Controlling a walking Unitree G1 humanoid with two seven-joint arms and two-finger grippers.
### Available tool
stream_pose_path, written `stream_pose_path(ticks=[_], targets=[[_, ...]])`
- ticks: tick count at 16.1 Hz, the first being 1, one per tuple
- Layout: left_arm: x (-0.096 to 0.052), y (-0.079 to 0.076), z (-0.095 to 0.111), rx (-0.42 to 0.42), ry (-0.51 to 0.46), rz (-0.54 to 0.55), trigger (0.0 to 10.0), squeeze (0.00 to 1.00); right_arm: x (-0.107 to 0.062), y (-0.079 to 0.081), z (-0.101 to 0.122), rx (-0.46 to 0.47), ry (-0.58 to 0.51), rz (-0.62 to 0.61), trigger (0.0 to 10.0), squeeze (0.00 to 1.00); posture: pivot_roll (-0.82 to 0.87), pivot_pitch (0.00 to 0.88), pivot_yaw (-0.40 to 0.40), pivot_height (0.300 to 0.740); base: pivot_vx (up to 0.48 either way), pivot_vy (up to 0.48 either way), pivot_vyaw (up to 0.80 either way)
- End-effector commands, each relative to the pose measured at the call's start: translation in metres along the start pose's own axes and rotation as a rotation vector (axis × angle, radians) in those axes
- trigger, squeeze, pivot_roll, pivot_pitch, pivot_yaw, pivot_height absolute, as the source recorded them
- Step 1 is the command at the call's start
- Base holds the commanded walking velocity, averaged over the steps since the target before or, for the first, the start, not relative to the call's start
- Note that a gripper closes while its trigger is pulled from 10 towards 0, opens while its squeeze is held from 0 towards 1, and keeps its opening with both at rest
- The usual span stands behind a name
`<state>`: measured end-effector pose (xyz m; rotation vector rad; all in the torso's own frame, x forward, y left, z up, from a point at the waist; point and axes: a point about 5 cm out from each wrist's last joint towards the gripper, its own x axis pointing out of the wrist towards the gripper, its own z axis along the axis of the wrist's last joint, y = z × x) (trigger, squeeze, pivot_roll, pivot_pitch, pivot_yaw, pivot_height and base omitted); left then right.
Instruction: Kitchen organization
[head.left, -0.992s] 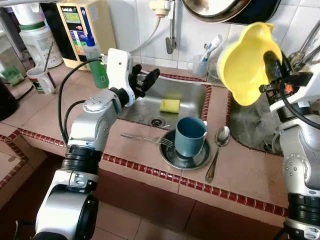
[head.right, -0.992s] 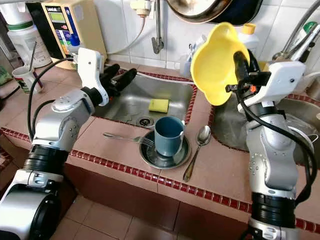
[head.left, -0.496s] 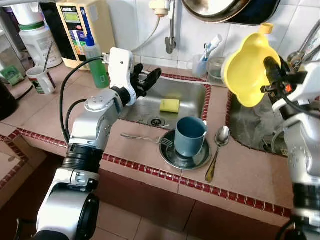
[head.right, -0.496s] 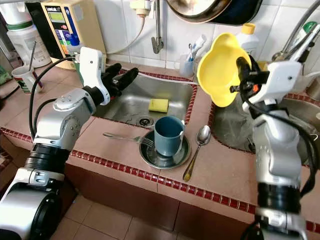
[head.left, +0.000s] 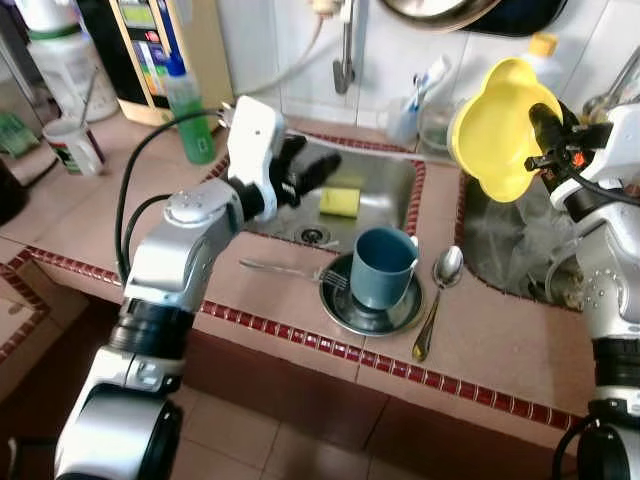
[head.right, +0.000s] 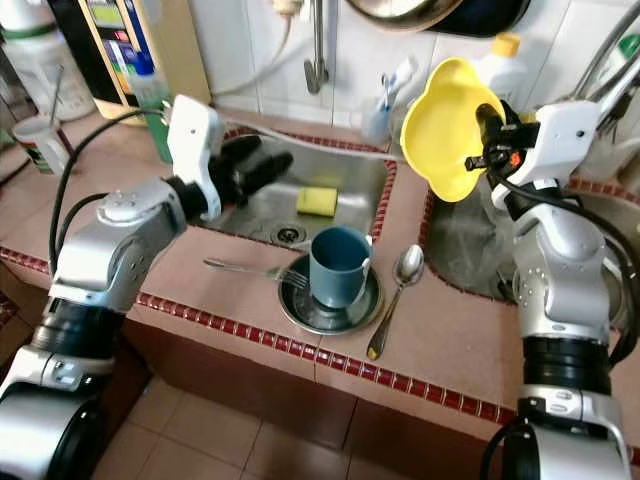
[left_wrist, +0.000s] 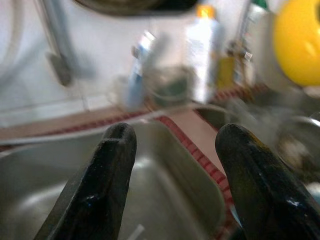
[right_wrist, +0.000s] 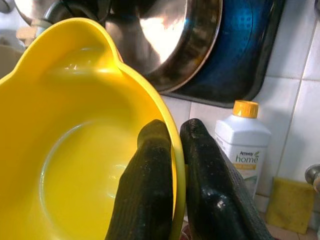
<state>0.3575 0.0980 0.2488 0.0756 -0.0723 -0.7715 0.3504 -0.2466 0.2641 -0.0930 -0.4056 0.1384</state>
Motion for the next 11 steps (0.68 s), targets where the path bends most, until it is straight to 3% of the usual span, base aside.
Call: stream_pose_path(ticks=[1, 4, 11], targets=[[-0.005, -0.009, 0.005, 0.045, 0.005, -0.086, 10.0, 0.00, 0.006, -0.001, 0.009, -0.020, -0.023, 0.016, 10.0, 0.00, -0.12, 0.166, 0.044, 0.740, 0.000, 0.000, 0.00], [-0.011, -0.018, 0.003, 0.053, 0.036, -0.153, 10.0, 0.00, 0.010, -0.006, 0.008, -0.014, -0.005, 0.024, 10.0, 0.00, -0.12, 0.200, 0.045, 0.740, 0.000, 0.000, 0.00], [-0.018, -0.024, 0.016, 0.027, 0.016, -0.147, 10.0, 0.00, 0.025, -0.005, -0.003, -0.018, 0.069, 0.100, 10.0, 0.00, -0.09, 0.263, 0.021, 0.740, 0.000, 0.000, 0.00]])
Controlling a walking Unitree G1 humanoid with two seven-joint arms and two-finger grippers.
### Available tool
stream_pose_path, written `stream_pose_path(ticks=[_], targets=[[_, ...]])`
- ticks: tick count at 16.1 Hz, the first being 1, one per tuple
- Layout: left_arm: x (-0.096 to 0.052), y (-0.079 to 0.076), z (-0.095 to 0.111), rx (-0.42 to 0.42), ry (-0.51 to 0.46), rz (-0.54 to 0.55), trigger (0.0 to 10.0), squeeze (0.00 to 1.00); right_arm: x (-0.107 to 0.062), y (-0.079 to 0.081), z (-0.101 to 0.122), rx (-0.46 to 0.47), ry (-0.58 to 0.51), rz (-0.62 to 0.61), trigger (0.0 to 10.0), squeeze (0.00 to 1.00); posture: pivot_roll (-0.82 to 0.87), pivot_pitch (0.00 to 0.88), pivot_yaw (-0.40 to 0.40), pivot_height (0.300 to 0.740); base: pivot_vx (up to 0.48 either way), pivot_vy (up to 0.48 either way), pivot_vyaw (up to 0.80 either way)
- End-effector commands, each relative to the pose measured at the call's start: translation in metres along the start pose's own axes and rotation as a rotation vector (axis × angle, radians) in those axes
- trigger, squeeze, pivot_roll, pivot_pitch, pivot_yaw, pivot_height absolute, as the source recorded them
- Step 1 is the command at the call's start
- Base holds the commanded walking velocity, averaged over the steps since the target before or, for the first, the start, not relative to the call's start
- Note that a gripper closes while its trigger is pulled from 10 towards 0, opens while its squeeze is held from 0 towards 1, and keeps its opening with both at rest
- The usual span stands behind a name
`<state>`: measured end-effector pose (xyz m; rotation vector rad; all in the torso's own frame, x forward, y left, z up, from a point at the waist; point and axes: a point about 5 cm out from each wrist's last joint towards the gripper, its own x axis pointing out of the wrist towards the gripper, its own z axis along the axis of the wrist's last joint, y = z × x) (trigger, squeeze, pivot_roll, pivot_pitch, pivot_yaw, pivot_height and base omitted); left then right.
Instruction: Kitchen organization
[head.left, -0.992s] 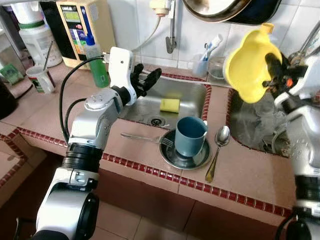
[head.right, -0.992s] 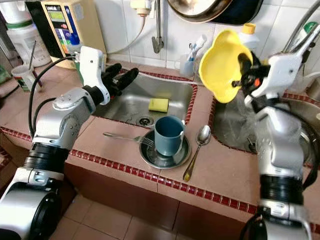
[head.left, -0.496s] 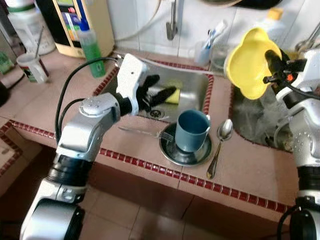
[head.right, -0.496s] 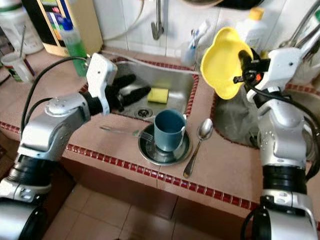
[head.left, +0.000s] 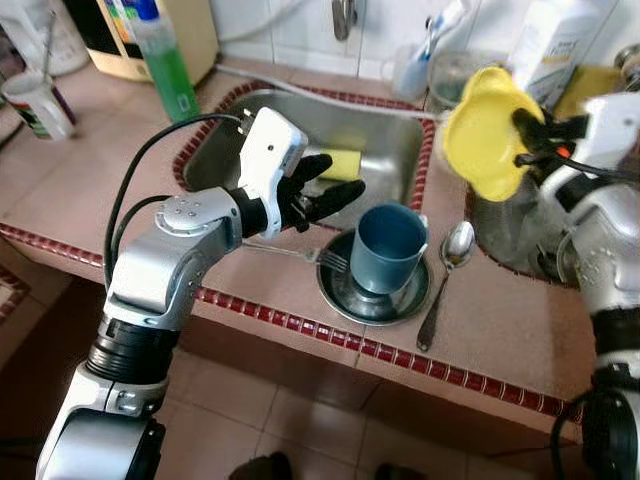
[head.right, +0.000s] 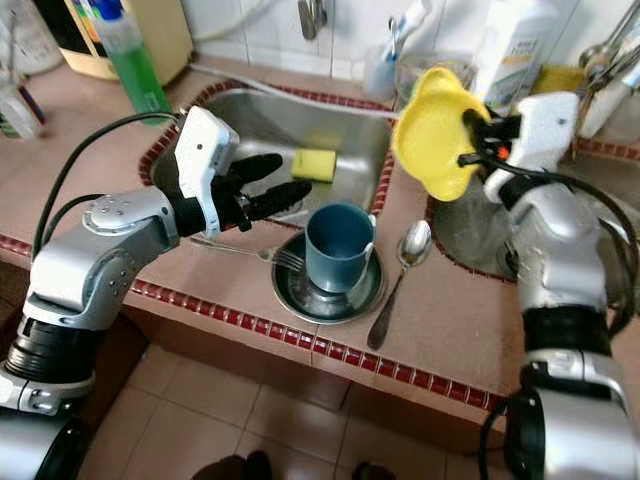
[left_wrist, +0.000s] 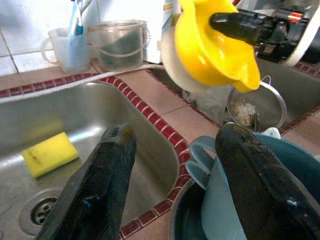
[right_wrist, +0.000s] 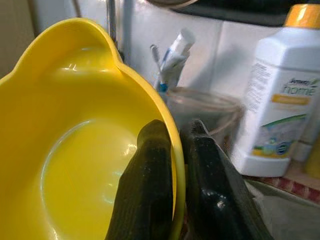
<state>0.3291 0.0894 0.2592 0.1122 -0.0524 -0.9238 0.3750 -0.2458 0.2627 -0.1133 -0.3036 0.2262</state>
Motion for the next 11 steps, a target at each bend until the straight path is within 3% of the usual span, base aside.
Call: stream_pose_path(ticks=[1, 11], targets=[[-0.005, 0.000, 0.004, 0.003, -0.009, 0.011, 10.0, 0.00, 0.004, -0.002, 0.009, -0.023, -0.025, 0.011, 10.0, 0.00, -0.09, 0.267, 0.019, 0.740, 0.000, 0.000, 0.00], [-0.018, -0.014, 0.015, -0.046, -0.035, 0.017, 10.0, 0.00, 0.032, 0.006, 0.017, -0.003, -0.017, 0.069, 10.0, 0.00, -0.03, 0.311, -0.023, 0.740, 0.000, 0.000, 0.00]])
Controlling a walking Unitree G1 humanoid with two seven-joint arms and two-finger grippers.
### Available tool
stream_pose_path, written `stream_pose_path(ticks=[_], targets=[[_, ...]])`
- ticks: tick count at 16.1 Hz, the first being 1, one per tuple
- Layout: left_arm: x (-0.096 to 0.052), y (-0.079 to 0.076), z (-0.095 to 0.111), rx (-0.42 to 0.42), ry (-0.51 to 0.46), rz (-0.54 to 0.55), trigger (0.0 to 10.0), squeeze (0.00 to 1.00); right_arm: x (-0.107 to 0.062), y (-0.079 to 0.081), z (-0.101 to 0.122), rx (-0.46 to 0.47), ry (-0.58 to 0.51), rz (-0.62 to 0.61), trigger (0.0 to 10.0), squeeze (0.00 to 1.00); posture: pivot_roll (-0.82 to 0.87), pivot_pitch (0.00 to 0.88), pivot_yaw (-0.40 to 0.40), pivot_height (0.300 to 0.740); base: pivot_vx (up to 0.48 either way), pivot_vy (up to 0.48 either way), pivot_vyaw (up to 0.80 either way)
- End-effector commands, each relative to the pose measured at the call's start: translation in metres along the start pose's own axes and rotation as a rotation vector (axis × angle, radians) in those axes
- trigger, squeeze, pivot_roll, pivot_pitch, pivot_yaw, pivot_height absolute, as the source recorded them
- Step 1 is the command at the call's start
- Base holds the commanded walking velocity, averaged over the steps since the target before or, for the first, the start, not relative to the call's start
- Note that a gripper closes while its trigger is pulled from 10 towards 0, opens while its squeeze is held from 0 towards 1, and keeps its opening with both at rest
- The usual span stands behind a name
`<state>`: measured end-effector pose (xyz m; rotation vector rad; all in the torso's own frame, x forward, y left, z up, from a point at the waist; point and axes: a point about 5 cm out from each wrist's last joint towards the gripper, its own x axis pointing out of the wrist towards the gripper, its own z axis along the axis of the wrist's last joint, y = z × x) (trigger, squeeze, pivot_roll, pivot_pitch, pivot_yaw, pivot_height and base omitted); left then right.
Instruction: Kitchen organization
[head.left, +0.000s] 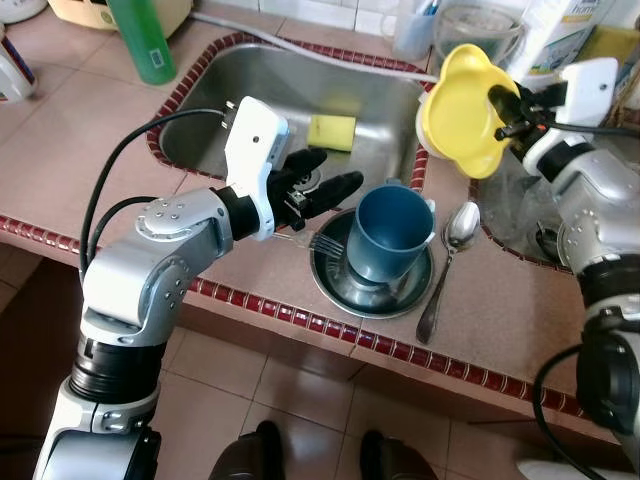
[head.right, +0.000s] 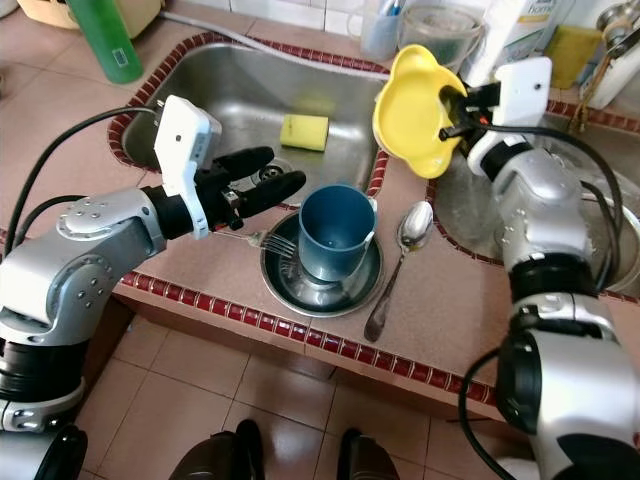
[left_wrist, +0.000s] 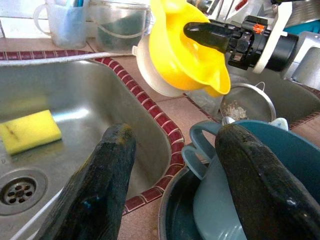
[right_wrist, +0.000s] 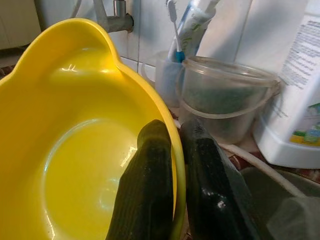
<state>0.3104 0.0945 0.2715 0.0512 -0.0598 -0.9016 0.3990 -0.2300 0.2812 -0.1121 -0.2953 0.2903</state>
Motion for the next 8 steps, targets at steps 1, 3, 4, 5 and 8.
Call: stream_pose_path(ticks=[1, 3, 4, 5, 8], targets=[[-0.003, -0.003, 0.003, 0.000, -0.005, -0.004, 10.0, 0.00, 0.004, 0.001, 0.007, -0.010, -0.024, 0.013, 10.0, 0.00, -0.02, 0.313, -0.023, 0.740, 0.000, 0.000, 0.00], [-0.005, -0.004, 0.006, 0.000, -0.009, 0.001, 10.0, 0.00, 0.008, 0.005, 0.006, -0.003, -0.019, 0.028, 10.0, 0.00, -0.02, 0.321, -0.025, 0.740, 0.000, 0.000, 0.00], [-0.006, -0.004, 0.009, -0.004, -0.019, 0.003, 10.0, 0.00, 0.010, 0.009, 0.005, 0.000, -0.013, 0.045, 10.0, 0.00, -0.01, 0.330, -0.026, 0.740, 0.000, 0.000, 0.00], [-0.006, -0.003, 0.010, -0.006, -0.023, 0.006, 10.0, 0.00, 0.012, 0.011, 0.004, 0.007, -0.009, 0.056, 10.0, 0.00, -0.01, 0.333, -0.027, 0.740, 0.000, 0.000, 0.00], [-0.007, -0.002, 0.011, -0.008, -0.026, 0.014, 10.0, 0.00, 0.017, 0.017, 0.007, 0.010, -0.002, 0.085, 10.0, 0.00, -0.02, 0.342, -0.029, 0.740, 0.000, 0.000, 0.00]])
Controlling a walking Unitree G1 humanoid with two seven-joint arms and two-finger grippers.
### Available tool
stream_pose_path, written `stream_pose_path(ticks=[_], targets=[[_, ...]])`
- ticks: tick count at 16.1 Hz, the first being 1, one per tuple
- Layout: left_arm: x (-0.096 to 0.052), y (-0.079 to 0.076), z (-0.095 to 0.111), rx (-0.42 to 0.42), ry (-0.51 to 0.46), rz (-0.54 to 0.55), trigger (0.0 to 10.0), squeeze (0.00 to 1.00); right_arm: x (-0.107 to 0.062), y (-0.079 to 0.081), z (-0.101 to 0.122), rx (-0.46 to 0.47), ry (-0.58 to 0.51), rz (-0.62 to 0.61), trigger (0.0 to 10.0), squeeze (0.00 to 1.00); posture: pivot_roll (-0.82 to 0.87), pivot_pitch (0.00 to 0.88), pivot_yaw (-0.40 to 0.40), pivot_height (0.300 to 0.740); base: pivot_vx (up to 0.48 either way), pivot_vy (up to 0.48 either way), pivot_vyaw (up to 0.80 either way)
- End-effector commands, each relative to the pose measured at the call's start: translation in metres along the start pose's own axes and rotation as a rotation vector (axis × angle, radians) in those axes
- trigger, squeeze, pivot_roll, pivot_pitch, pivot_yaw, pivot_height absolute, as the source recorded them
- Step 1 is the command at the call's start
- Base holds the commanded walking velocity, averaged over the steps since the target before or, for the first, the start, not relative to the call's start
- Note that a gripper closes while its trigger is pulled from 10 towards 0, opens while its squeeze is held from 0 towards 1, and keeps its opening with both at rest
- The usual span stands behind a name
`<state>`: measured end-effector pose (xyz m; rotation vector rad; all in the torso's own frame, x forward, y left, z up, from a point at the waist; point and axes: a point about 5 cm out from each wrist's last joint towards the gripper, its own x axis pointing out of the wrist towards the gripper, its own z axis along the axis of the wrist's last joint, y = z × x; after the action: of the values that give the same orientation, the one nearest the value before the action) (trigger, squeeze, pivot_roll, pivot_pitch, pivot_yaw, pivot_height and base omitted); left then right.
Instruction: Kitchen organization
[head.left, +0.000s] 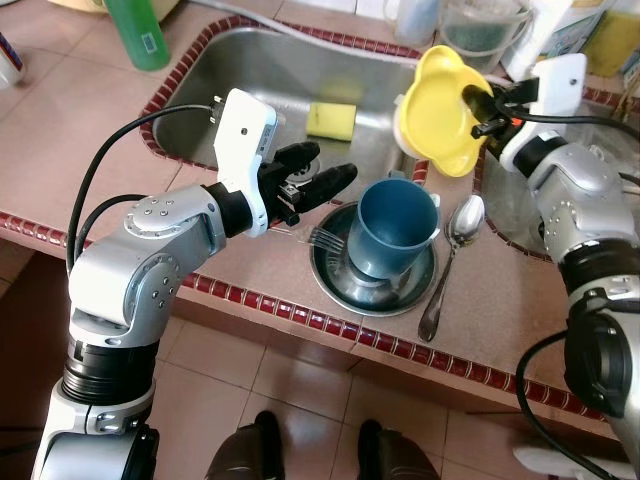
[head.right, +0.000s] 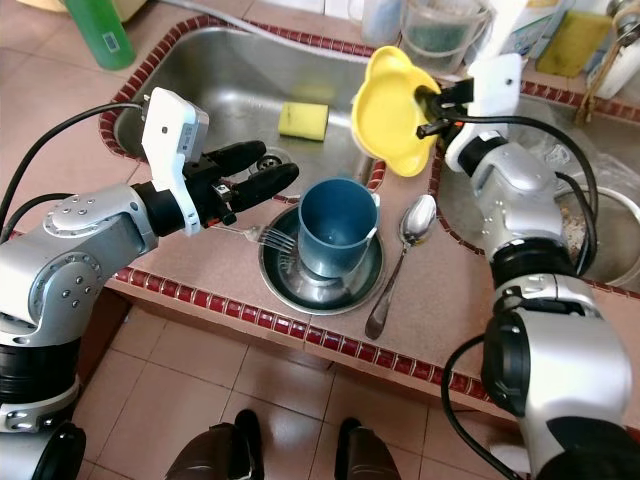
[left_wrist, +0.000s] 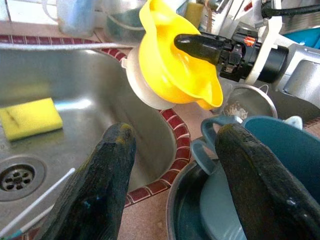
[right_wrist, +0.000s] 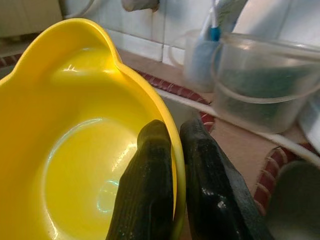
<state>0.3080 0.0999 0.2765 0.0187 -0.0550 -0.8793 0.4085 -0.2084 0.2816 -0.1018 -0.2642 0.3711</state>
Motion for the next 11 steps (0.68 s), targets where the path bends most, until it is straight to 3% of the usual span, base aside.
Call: stream_pose_path(ticks=[1, 11], targets=[[-0.002, -0.004, 0.007, 0.019, -0.018, -0.009, 10.0, 0.00, 0.004, 0.000, 0.009, -0.012, -0.022, 0.018, 10.0, 0.00, -0.02, 0.349, -0.032, 0.740, 0.000, 0.000, 0.00], [-0.003, -0.007, 0.009, -0.002, -0.023, -0.004, 10.0, 0.00, 0.019, 0.018, 0.017, 0.023, 0.000, 0.132, 10.0, 0.00, -0.02, 0.368, -0.038, 0.740, 0.000, 0.000, 0.00]])
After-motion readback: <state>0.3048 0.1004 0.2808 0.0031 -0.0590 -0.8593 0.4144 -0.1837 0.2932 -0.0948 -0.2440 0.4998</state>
